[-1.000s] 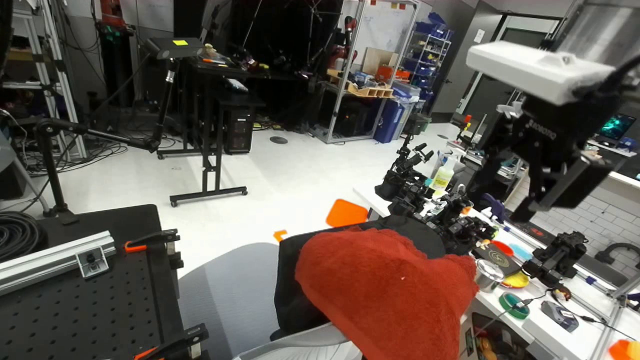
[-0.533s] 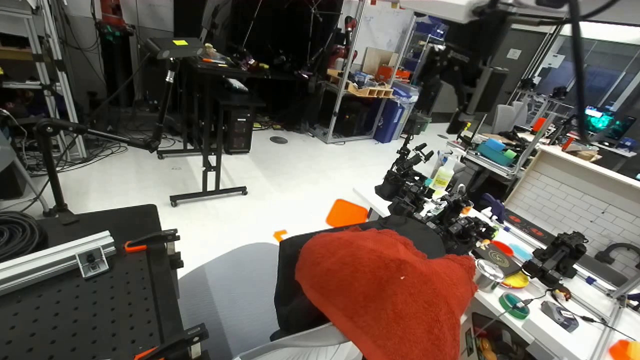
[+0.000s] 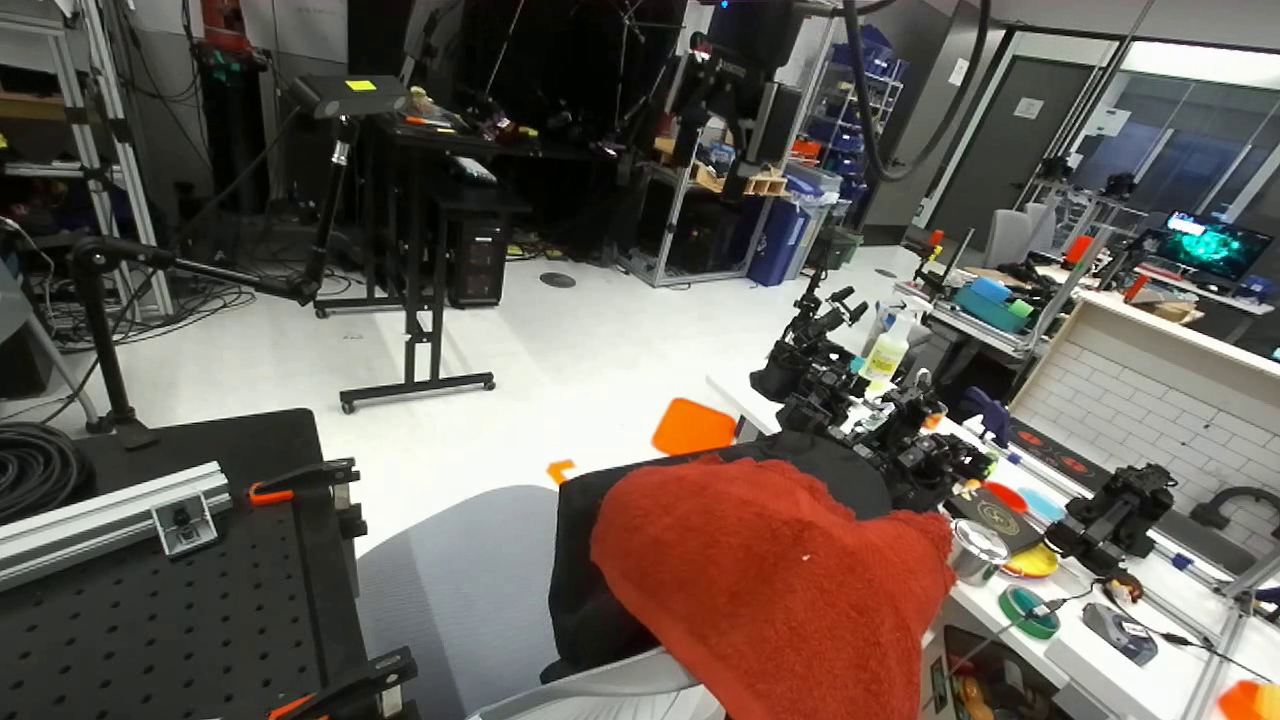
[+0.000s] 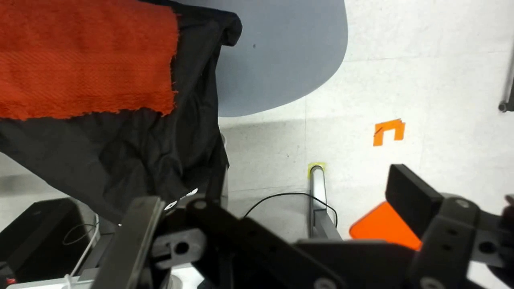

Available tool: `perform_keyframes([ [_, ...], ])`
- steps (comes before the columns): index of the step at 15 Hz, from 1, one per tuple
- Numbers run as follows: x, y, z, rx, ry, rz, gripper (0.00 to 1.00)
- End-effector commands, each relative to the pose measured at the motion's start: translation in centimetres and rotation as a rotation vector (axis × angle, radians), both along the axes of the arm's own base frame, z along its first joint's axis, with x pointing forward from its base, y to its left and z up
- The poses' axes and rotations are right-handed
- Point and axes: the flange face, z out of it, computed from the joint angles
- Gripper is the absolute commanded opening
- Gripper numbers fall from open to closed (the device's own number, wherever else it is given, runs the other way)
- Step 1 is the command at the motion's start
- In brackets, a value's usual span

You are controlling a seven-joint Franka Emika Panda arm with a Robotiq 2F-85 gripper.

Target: Put the black bag and the orange towel on the back rest of the chair

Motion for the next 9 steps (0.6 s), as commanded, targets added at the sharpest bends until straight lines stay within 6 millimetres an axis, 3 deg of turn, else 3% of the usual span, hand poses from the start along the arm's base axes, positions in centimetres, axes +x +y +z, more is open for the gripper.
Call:
perform_keyframes([
  [1, -0.32, 0.18, 0.17, 0.0, 0.001, 0.003, 1.0],
  [9, -0.63, -0.46, -0.05, 0.0, 0.006, -0.007, 1.0],
])
